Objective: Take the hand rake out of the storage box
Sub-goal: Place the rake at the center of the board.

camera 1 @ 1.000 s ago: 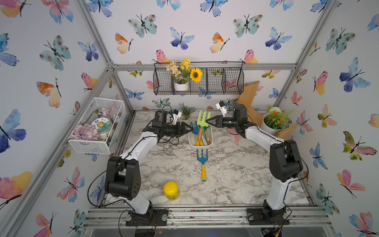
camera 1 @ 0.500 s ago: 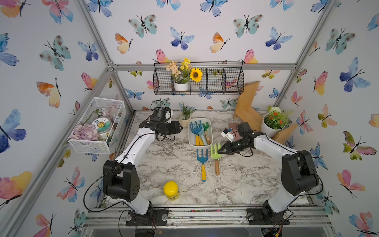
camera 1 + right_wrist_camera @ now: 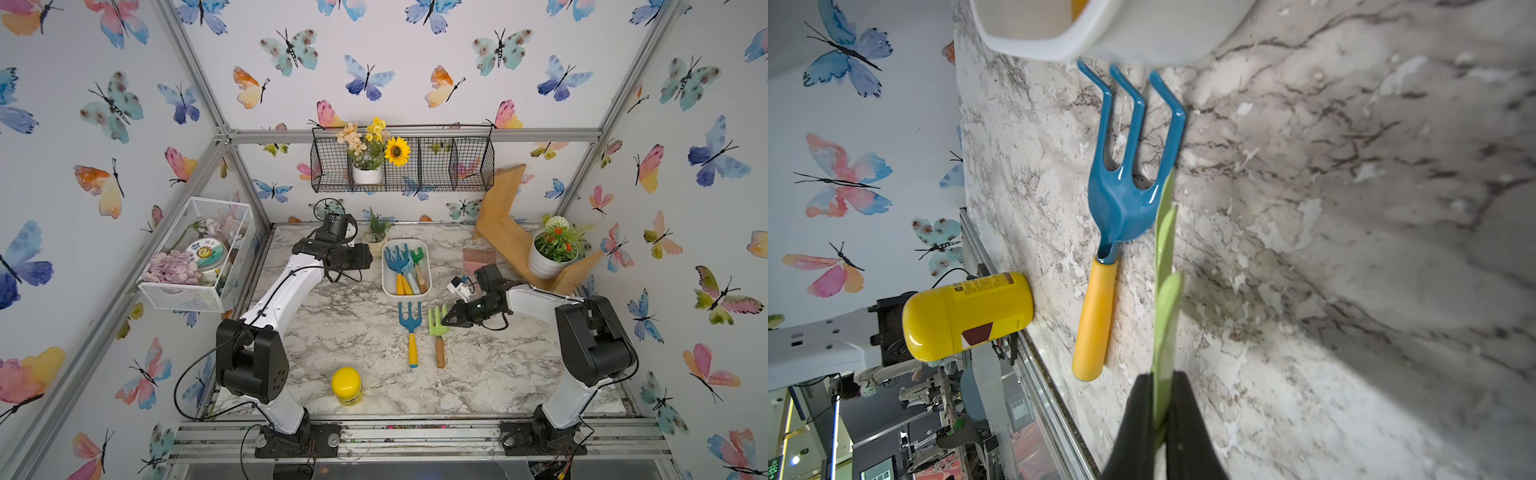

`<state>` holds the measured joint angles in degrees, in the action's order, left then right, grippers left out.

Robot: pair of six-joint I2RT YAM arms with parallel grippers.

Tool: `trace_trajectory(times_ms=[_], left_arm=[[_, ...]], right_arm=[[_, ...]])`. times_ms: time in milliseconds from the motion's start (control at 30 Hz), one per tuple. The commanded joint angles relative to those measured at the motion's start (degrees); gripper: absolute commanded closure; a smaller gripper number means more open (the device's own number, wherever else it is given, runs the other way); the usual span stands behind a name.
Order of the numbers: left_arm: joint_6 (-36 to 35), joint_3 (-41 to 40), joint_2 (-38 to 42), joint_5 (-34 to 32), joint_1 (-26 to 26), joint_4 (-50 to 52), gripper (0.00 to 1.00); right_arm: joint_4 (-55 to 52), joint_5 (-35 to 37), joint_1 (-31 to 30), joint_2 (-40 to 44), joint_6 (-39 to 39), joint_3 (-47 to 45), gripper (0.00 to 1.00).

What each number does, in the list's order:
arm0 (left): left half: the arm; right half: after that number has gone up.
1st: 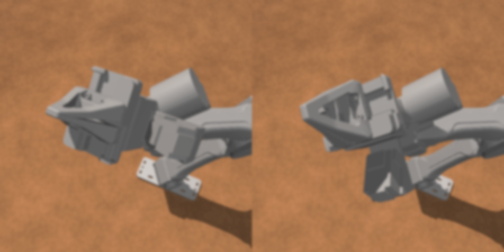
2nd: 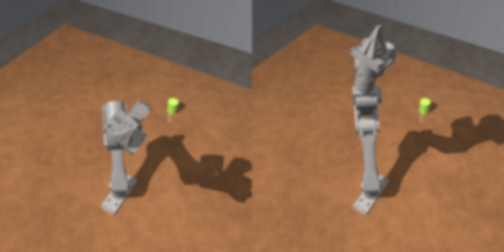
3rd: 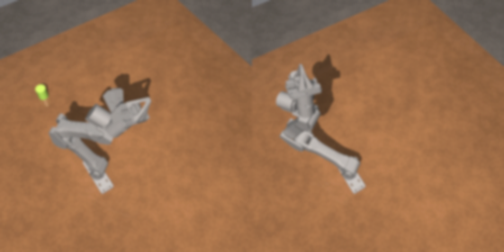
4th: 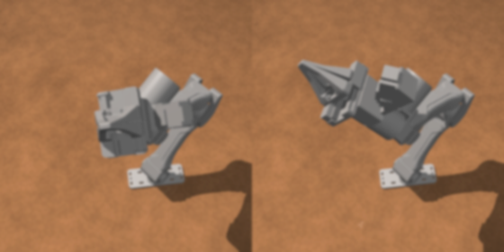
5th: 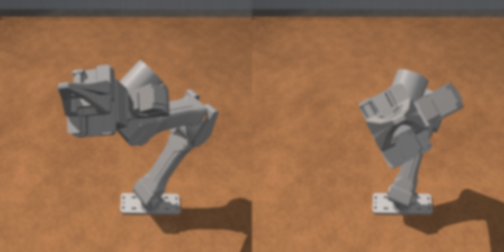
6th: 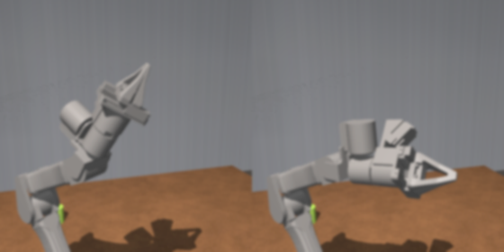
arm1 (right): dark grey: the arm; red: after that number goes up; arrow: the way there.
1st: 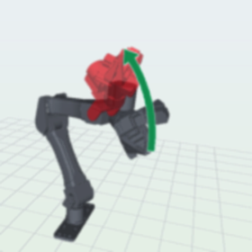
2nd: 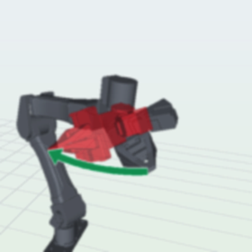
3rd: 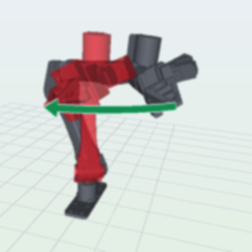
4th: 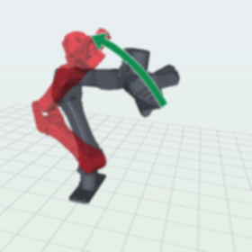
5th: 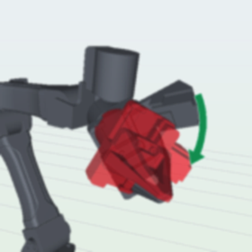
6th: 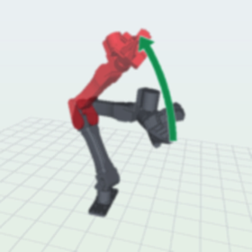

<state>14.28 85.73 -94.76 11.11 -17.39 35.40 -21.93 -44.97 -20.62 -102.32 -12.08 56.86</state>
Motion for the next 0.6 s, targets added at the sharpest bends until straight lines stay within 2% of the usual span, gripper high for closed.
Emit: trace_trajectory(times_ms=[0, 567], left_arm=[[-0.56, 1.36, -1.04, -2.05, -0.74, 1.28, 0.4], [-0.92, 1.07, -1.62, -2.82, -0.95, 1.31, 0.4]], right_arm=[[1.49, -0.03, -0.38, -2.5, -0.38, 1.99, 0.89], [4.74, 3.37, 0.45, -8.56, -0.77, 4.07, 0.82]])
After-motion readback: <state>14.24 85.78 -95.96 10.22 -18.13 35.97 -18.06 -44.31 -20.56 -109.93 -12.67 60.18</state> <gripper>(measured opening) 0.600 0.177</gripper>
